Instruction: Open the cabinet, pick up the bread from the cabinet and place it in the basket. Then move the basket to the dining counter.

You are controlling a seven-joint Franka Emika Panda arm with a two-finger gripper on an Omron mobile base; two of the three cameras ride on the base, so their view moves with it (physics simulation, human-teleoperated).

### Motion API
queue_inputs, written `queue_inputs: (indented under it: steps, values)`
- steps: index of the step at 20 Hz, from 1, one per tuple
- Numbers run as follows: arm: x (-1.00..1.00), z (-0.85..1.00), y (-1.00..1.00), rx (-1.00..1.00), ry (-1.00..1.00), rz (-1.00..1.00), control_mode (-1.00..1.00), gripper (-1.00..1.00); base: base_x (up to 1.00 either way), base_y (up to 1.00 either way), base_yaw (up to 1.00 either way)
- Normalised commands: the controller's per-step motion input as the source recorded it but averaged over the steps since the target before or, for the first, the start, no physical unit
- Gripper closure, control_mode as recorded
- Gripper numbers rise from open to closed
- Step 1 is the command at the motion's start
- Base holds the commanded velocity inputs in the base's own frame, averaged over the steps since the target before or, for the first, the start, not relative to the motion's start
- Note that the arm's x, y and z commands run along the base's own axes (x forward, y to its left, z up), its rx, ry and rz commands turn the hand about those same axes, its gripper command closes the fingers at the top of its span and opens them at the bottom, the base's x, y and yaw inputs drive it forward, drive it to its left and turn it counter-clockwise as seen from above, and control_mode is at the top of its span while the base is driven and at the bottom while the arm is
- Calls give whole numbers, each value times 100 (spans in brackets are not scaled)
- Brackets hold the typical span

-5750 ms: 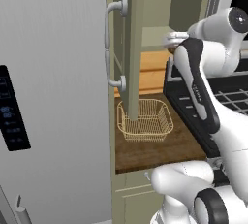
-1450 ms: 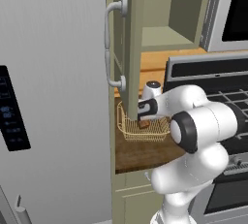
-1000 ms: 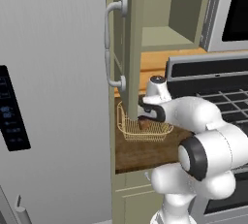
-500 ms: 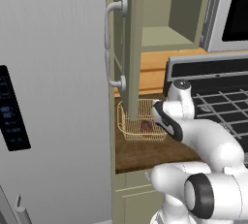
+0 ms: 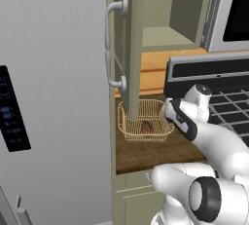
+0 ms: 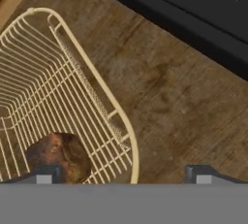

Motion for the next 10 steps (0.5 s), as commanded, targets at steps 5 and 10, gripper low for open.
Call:
queue_inputs:
  steps: [5,10]
  values:
    - [0,-20,1,11,0,0,-100,-100,0,0,0]
    - [0,-27,15,0,9,0,-100,-100,0,0,0]
